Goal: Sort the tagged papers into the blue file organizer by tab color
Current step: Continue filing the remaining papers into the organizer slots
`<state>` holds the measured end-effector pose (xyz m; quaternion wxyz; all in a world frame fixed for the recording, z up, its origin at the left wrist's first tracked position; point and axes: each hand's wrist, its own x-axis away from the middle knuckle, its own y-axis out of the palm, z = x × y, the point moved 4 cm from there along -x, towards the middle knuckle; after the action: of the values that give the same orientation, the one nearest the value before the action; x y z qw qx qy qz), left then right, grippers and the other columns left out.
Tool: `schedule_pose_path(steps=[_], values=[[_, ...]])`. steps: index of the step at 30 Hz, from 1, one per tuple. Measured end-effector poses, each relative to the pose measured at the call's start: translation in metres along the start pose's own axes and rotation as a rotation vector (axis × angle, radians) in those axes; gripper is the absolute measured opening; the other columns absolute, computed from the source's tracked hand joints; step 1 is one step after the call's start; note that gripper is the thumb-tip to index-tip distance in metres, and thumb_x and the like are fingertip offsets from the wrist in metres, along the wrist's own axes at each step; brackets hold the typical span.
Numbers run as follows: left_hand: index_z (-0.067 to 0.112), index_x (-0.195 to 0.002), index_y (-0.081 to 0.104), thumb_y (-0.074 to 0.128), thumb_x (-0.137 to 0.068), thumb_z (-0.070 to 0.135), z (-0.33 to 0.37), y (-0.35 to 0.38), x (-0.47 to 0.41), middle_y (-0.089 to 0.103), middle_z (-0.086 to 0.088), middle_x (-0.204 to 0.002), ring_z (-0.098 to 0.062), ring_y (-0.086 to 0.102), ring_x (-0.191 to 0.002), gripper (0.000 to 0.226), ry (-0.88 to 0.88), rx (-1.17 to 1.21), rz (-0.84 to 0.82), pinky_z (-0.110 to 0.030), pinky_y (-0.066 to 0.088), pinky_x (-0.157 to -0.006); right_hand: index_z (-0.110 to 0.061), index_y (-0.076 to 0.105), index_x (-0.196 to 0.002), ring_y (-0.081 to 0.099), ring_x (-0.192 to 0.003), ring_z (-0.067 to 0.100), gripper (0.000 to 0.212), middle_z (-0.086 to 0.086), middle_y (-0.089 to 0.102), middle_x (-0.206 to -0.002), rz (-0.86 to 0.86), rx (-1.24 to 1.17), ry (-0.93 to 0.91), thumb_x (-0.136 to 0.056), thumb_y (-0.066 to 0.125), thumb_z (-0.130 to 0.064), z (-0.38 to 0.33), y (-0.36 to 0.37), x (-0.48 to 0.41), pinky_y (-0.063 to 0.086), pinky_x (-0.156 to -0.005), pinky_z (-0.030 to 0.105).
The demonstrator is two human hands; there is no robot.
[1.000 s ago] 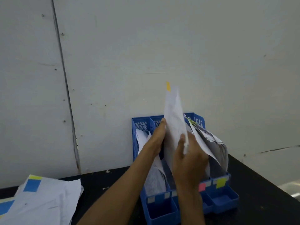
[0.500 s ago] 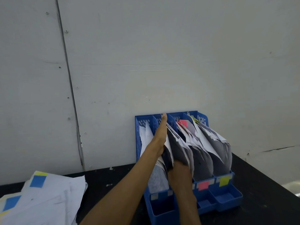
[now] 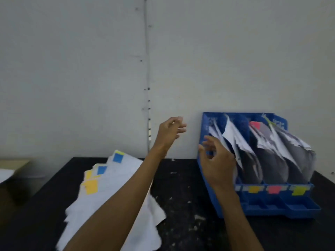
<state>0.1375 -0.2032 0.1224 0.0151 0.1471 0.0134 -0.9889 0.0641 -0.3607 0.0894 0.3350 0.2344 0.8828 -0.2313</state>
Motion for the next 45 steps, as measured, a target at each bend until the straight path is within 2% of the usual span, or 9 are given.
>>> schedule_pose_path(steps=[4,7,10,16,21,30,36,40,45], values=[[0.012,-0.114,0.067,0.056,-0.093,0.019,-0.054,-0.096,0.042,0.070,-0.007,-0.111,-0.020,0.067,-0.098,0.024,-0.066,-0.396,0.222,-0.031,0.050,-0.091,-0.015,0.066,-0.110,0.064,-0.083,0.008,0.027,-0.002,0.070,-0.093,-0.393,0.006,0.265,-0.087,0.069,-0.029,0.003,0.094,0.054,0.049,-0.073,0.018],[0.010,-0.119,0.064,0.057,-0.091,0.017,-0.100,-0.168,0.087,0.063,-0.009,-0.122,-0.025,0.057,-0.116,0.030,-0.233,-0.681,0.381,-0.028,0.041,-0.093,-0.012,0.063,-0.117,0.063,-0.106,0.022,0.046,0.004,0.068,-0.111,-0.681,0.176,0.394,-0.084,0.068,-0.045,-0.002,0.158,0.109,0.050,-0.088,0.029],[0.012,-0.123,0.057,0.055,-0.092,0.027,-0.126,-0.214,0.124,0.051,-0.012,-0.131,-0.030,0.045,-0.124,0.034,-0.413,-0.908,0.519,-0.038,0.038,-0.098,-0.012,0.055,-0.125,0.055,-0.117,0.025,0.068,0.006,0.057,-0.128,-0.802,0.390,0.388,-0.080,0.064,-0.062,-0.014,0.188,0.142,0.045,-0.085,0.030],[0.006,-0.111,0.056,0.059,-0.090,0.037,-0.149,-0.244,0.158,0.047,-0.016,-0.125,-0.033,0.044,-0.116,0.037,-0.448,-1.048,0.504,-0.040,0.038,-0.096,-0.009,0.055,-0.113,0.058,-0.109,0.028,0.058,0.010,0.058,-0.121,-0.795,0.534,0.407,-0.077,0.074,-0.050,-0.042,0.198,0.154,0.047,-0.077,0.032],[0.009,-0.131,0.048,0.059,-0.091,0.033,-0.155,-0.250,0.170,0.039,-0.014,-0.141,-0.032,0.037,-0.127,0.048,-0.436,-0.987,0.552,-0.043,0.034,-0.103,-0.007,0.057,-0.107,0.061,-0.103,0.028,0.055,0.010,0.061,-0.114,-0.791,0.475,0.459,-0.073,0.080,-0.044,-0.045,0.196,0.155,0.044,-0.068,0.028],[0.013,-0.136,0.049,0.061,-0.089,0.012,-0.148,-0.262,0.164,0.057,-0.011,-0.126,-0.030,0.052,-0.119,0.048,-0.368,-0.759,0.683,-0.044,0.043,-0.100,-0.013,0.068,-0.097,0.065,-0.090,0.020,0.016,0.003,0.069,-0.101,-0.662,0.461,0.420,-0.086,0.070,-0.024,-0.035,0.193,0.156,0.045,-0.065,0.023],[0.012,-0.137,0.049,0.060,-0.092,0.018,-0.150,-0.268,0.159,0.046,-0.014,-0.135,-0.031,0.043,-0.125,0.047,-0.428,-0.827,0.663,-0.043,0.038,-0.102,-0.013,0.071,-0.097,0.067,-0.089,0.020,0.013,0.002,0.071,-0.100,-0.604,0.452,0.410,-0.090,0.064,-0.022,-0.030,0.193,0.152,0.051,-0.067,0.024],[0.012,-0.131,0.055,0.058,-0.094,0.021,-0.153,-0.273,0.156,0.047,-0.014,-0.135,-0.032,0.043,-0.126,0.038,-0.458,-0.844,0.679,-0.043,0.034,-0.105,-0.016,0.065,-0.089,0.062,-0.091,0.019,0.006,0.002,0.066,-0.100,-0.493,0.340,0.345,-0.091,0.060,-0.018,-0.030,0.190,0.146,0.042,-0.064,0.023],[0.013,-0.107,0.066,0.056,-0.092,0.010,-0.146,-0.273,0.152,0.056,-0.014,-0.122,-0.032,0.049,-0.118,0.018,-0.413,-0.830,0.758,-0.044,0.039,-0.098,-0.009,0.052,-0.099,0.056,-0.084,0.016,0.008,0.005,0.061,-0.097,-0.474,0.007,0.383,-0.098,0.052,-0.017,-0.033,0.191,0.140,0.041,-0.064,0.018]])
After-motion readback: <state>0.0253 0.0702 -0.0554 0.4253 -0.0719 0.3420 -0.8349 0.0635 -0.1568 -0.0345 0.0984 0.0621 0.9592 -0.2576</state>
